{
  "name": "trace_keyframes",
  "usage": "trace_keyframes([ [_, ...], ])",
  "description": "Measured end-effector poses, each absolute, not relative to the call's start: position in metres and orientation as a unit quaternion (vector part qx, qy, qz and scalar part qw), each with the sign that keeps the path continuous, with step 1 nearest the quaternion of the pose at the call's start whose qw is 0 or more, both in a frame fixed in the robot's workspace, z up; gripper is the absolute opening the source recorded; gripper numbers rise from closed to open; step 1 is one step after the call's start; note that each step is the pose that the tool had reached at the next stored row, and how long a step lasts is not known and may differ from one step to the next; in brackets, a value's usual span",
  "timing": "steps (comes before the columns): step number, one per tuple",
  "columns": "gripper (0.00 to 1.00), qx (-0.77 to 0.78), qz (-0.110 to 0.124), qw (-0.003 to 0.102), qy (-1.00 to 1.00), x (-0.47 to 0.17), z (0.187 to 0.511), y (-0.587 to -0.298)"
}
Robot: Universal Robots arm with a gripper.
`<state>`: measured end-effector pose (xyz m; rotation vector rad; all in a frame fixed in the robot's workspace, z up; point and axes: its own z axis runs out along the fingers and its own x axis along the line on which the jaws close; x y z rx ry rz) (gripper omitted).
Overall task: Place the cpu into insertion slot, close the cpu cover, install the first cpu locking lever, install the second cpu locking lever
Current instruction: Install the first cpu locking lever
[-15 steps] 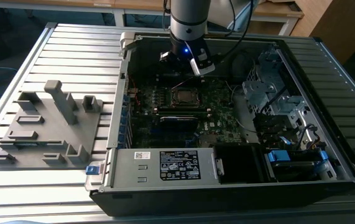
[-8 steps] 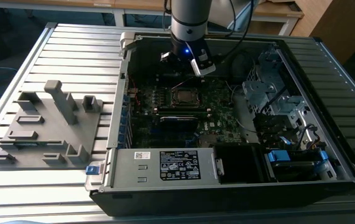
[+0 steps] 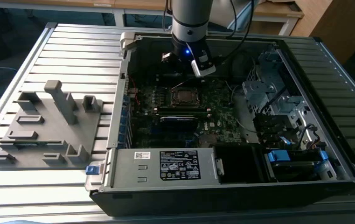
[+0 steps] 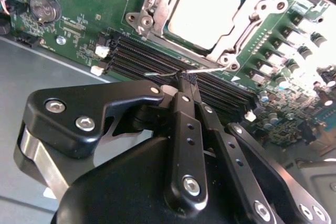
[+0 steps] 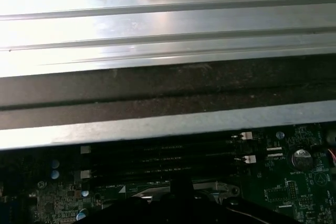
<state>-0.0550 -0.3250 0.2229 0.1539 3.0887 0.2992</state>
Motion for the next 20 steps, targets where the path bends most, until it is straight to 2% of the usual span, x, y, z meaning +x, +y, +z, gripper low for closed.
trace_keyframes([
  [20, 0.11, 0.079, 0.096, 0.021, 0.992, -0.0536, 0.2196, -0.3250],
])
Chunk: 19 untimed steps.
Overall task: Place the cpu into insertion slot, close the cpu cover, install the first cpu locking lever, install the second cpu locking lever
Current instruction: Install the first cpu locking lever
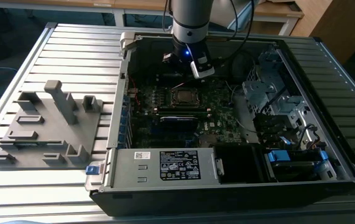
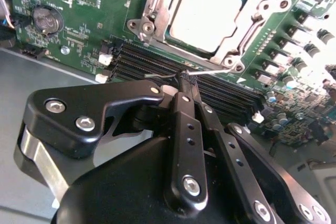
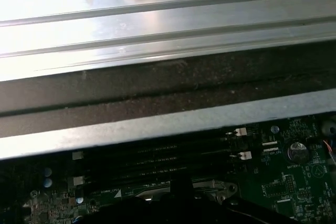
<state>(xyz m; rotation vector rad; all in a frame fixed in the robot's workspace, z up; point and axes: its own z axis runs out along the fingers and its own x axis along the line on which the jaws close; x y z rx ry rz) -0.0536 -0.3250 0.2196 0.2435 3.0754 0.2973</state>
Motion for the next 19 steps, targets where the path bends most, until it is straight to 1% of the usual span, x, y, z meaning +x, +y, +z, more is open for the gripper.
trace_keyframes([
  [10, 0.11, 0.146, 0.094, 0.028, 0.984, -0.0536, 0.2170, -0.3250],
  [19, 0.11, 0.172, 0.093, 0.030, 0.980, -0.0541, 0.2157, -0.3244],
])
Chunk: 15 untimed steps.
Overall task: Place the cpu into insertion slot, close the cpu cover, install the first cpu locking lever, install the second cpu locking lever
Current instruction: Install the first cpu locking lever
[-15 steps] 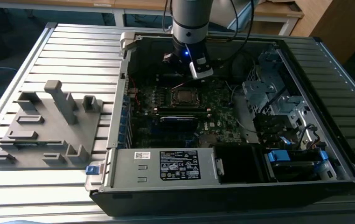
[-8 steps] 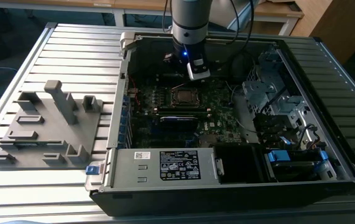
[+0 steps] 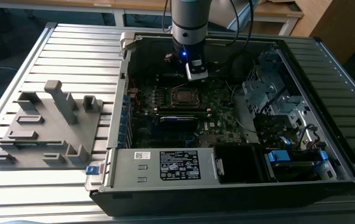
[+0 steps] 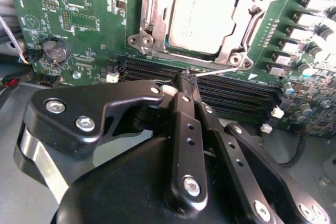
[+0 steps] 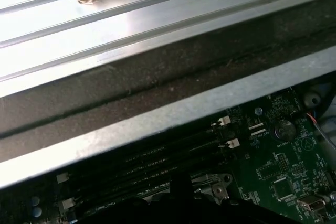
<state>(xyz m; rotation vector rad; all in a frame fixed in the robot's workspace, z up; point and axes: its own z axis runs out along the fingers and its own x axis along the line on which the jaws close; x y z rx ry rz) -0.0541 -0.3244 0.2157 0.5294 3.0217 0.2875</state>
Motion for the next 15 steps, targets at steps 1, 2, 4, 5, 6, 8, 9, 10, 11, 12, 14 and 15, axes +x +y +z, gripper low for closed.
trace_keyframes([
  [1, 0.11, 0.172, 0.093, 0.031, 0.980, -0.0542, 0.2156, -0.3243],
  [2, 0.11, 0.172, 0.094, 0.031, 0.980, -0.0544, 0.2154, -0.3243],
  [4, 0.11, 0.173, 0.094, 0.034, 0.980, -0.0545, 0.2149, -0.3242],
  [5, 0.11, 0.173, 0.094, 0.035, 0.980, -0.0545, 0.2147, -0.3242],
  [6, 0.11, 0.173, 0.095, 0.037, 0.980, -0.0545, 0.2145, -0.3242],
  [8, 0.11, 0.173, 0.095, 0.039, 0.980, -0.0545, 0.2142, -0.3242],
  [9, 0.11, 0.173, 0.095, 0.039, 0.980, -0.0545, 0.2141, -0.3242],
  [10, 0.11, 0.173, 0.095, 0.040, 0.979, -0.0546, 0.2140, -0.3242],
  [11, 0.11, 0.173, 0.095, 0.040, 0.979, -0.0546, 0.2139, -0.3239],
  [12, 0.11, 0.174, 0.095, 0.040, 0.979, -0.0547, 0.2138, -0.3234],
  [14, 0.11, 0.174, 0.095, 0.041, 0.979, -0.0548, 0.2136, -0.3226],
  [15, 0.11, 0.175, 0.095, 0.041, 0.979, -0.0548, 0.2134, -0.3223],
])
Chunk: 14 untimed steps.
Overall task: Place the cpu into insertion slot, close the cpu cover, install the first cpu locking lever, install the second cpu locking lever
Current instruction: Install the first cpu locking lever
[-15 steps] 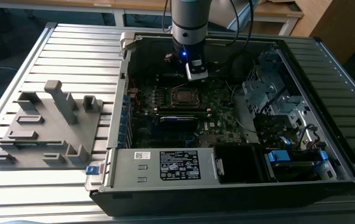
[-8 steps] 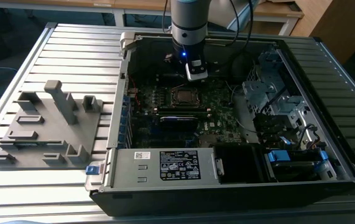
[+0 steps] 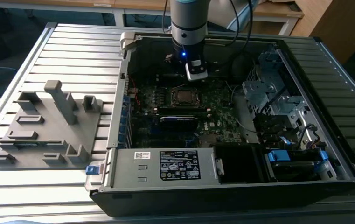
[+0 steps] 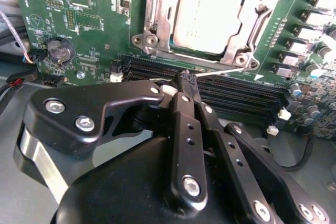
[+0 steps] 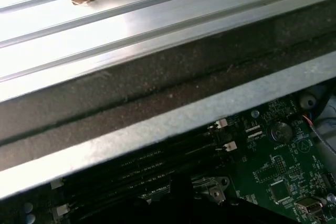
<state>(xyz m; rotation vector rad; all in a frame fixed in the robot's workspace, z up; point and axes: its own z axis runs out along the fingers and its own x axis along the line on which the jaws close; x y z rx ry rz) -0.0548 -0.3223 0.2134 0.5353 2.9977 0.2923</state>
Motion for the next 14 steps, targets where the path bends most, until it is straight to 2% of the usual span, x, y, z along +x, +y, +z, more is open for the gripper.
trace_keyframes([
  [14, 0.11, 0.193, 0.096, 0.050, 0.975, -0.0550, 0.2099, -0.3217],
])
